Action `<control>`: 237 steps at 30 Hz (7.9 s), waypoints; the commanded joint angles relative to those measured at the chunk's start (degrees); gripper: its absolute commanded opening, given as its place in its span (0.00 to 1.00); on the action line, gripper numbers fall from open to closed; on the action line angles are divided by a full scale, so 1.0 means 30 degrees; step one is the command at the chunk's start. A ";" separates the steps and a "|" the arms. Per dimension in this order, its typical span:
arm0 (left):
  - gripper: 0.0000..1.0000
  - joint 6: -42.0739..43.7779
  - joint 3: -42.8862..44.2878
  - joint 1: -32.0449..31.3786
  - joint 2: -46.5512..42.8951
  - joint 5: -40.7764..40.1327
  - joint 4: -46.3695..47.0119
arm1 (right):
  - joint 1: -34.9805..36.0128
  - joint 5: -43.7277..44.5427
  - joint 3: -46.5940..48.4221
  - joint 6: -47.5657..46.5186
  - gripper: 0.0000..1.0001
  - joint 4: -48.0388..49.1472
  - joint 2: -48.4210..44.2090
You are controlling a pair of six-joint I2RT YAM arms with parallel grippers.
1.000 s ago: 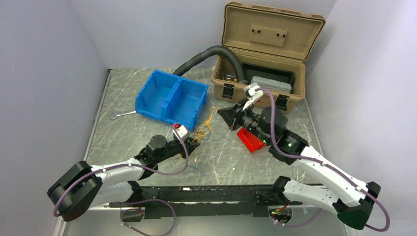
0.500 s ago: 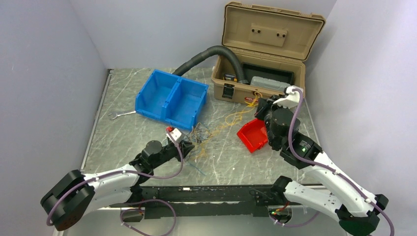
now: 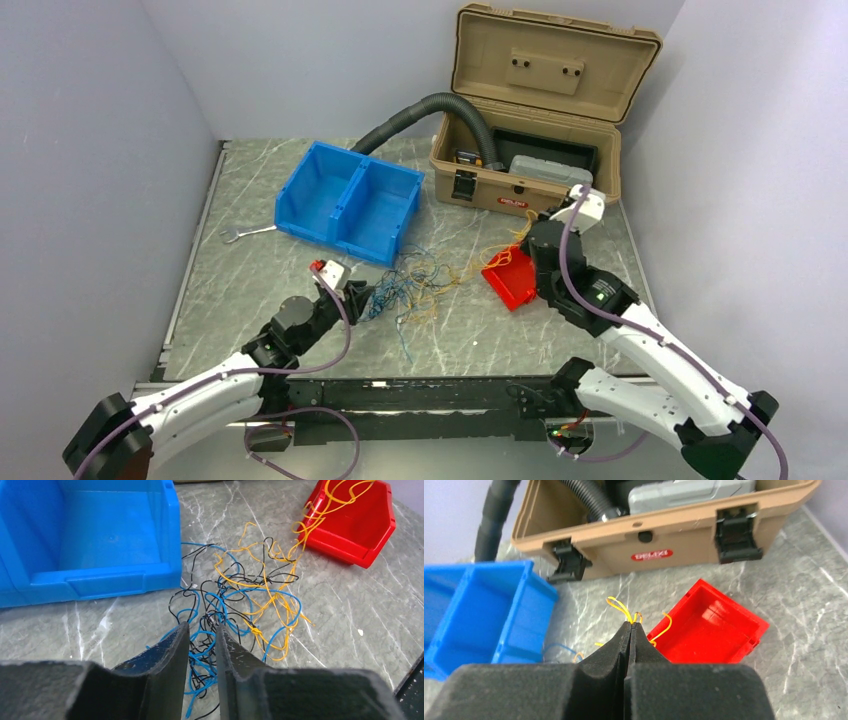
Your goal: Untangle the cables
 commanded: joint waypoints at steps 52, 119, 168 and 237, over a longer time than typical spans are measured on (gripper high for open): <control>0.60 0.2312 1.4254 -0.0186 0.6284 0.7752 -0.3559 | 0.0156 -2.1474 0.5037 -0.5758 0.00 0.4020 0.5060; 0.00 0.0518 1.6059 0.1619 0.1992 0.0475 -1.2986 | 0.2481 -1.4215 -0.3427 -0.7884 0.08 1.3179 0.5653; 0.00 0.1651 1.6836 0.6143 -0.2810 -0.4173 -1.8162 | -0.0152 -1.8102 -0.2486 -0.2888 0.79 0.8684 0.8286; 0.00 0.4968 2.1609 0.6115 -0.3467 -0.3474 -1.7012 | 0.3751 -2.2372 0.2345 -1.3304 0.99 1.4481 1.4547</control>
